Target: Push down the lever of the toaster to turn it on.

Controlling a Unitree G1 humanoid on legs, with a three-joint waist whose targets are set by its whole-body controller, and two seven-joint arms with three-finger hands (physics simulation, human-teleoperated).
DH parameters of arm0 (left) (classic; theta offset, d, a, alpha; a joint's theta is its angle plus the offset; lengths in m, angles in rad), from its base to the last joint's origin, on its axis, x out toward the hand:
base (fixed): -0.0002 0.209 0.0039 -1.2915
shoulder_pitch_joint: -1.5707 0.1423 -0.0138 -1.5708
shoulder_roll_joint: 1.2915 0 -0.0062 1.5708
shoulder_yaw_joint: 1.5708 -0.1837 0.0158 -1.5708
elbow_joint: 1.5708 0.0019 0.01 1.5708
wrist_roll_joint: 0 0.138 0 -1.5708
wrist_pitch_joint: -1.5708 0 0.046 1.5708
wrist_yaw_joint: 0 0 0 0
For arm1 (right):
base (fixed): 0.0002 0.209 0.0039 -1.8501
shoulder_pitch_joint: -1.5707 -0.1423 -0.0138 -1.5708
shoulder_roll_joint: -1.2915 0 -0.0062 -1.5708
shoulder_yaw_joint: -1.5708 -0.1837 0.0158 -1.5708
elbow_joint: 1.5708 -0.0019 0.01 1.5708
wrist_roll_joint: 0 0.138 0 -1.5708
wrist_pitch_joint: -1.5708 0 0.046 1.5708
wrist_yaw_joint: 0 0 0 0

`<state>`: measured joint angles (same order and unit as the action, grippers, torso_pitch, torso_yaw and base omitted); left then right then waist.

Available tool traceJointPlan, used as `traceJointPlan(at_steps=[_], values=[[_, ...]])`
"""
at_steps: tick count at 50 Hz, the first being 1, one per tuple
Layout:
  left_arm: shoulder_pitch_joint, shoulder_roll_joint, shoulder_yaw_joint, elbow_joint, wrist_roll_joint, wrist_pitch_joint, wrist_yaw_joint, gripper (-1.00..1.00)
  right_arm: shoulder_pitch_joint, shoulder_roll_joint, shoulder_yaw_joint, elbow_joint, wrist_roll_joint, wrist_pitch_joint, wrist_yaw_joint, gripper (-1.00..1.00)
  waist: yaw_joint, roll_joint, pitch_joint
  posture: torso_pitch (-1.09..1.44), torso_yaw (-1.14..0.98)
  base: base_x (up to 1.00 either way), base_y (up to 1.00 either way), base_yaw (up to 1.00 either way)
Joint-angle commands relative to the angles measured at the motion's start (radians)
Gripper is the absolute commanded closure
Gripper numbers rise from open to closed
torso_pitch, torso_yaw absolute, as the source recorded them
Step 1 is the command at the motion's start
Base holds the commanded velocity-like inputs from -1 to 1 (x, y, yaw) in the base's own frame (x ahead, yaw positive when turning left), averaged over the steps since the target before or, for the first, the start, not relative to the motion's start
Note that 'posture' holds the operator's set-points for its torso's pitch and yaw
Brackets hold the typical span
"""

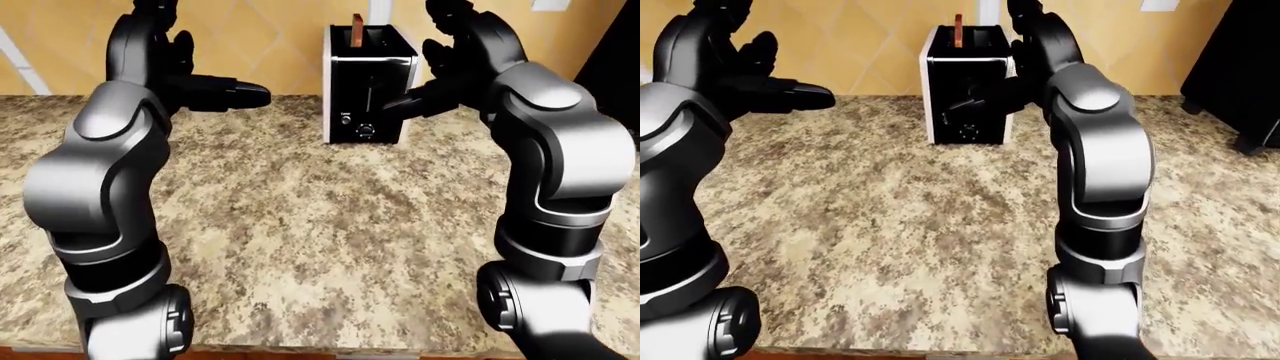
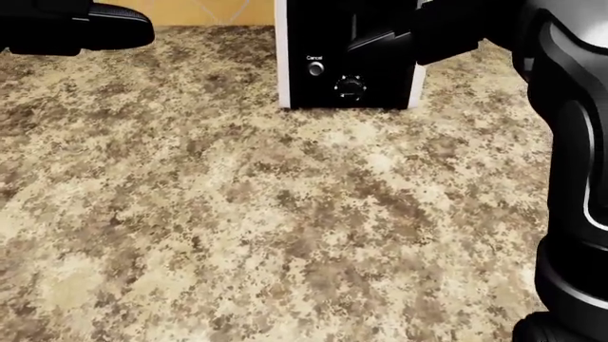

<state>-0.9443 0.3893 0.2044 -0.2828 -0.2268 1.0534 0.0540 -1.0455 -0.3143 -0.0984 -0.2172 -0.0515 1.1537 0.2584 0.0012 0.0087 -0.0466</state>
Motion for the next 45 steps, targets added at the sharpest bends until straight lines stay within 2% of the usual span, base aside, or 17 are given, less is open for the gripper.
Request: traceJointPlan(at_steps=[1, 11, 14, 17, 21, 28, 36, 45], values=[[-0.033, 0.012, 0.011, -0.027, 0.0, -0.029, 0.004, -1.0, -0.038, -0.007, -0.009, -0.02, -0.007, -0.031, -0.004, -1.0, 0.0, 0.001, -0.034, -0.19, 0.0, 0.0, 0.0, 0.0], [-0.042, 0.015, 0.008, -0.041, -0.001, -0.021, 0.003, -1.0, -0.078, 0.019, 0.003, 0.031, -0.01, -0.045, -0.006, -1.0, -0.004, 0.002, -0.105, -0.29, 0.0, 0.0, 0.0, 0.0], [-0.049, 0.016, 0.006, -0.032, 0.002, -0.029, 0.009, -1.0, -0.1, 0.02, 0.002, 0.064, -0.01, -0.059, -0.006, -1.0, -0.004, 0.001, -0.116, -0.29, 0.0, 0.0, 0.0, 0.0], [-0.045, 0.036, -0.031, -0.023, 0.048, -0.05, 0.006, -1.0, -0.117, 0.027, 0.007, 0.092, -0.011, -0.073, -0.009, -1.0, -0.003, 0.004, -0.122, -0.29, 0.0, 0.0, 0.0, 0.0], [-0.053, 0.02, -0.024, -0.024, 0.077, -0.055, -0.01, -1.0, -0.148, 0.038, 0.013, 0.166, -0.013, -0.11, -0.016, -1.0, -0.002, 0.007, -0.13, -0.29, 0.0, 0.0, 0.0, 0.0], [-0.059, 0.007, 0.006, -0.029, 0.061, -0.032, -0.002, -1.0, -0.178, 0.069, 0.024, 0.3, -0.018, -0.206, -0.025, -1.0, -0.004, 0.012, -0.135, -0.29, 0.0, 0.0, 0.0, 0.0], [-0.056, 0.009, 0.004, -0.021, 0.048, -0.034, 0.009, -1.0, -0.21, 0.098, 0.032, 0.463, -0.019, -0.315, -0.036, -1.0, -0.003, 0.015, -0.139, -0.29, 0.0, 0.0, 0.0, 0.0], [-0.058, 0.013, 0.014, -0.021, 0.028, -0.026, 0.021, -1.0, -0.236, 0.118, 0.036, 0.531, -0.012, -0.361, -0.048, -1.0, -0.001, 0.017, -0.143, -0.29, 0.0, 0.0, 0.0, 0.0]])
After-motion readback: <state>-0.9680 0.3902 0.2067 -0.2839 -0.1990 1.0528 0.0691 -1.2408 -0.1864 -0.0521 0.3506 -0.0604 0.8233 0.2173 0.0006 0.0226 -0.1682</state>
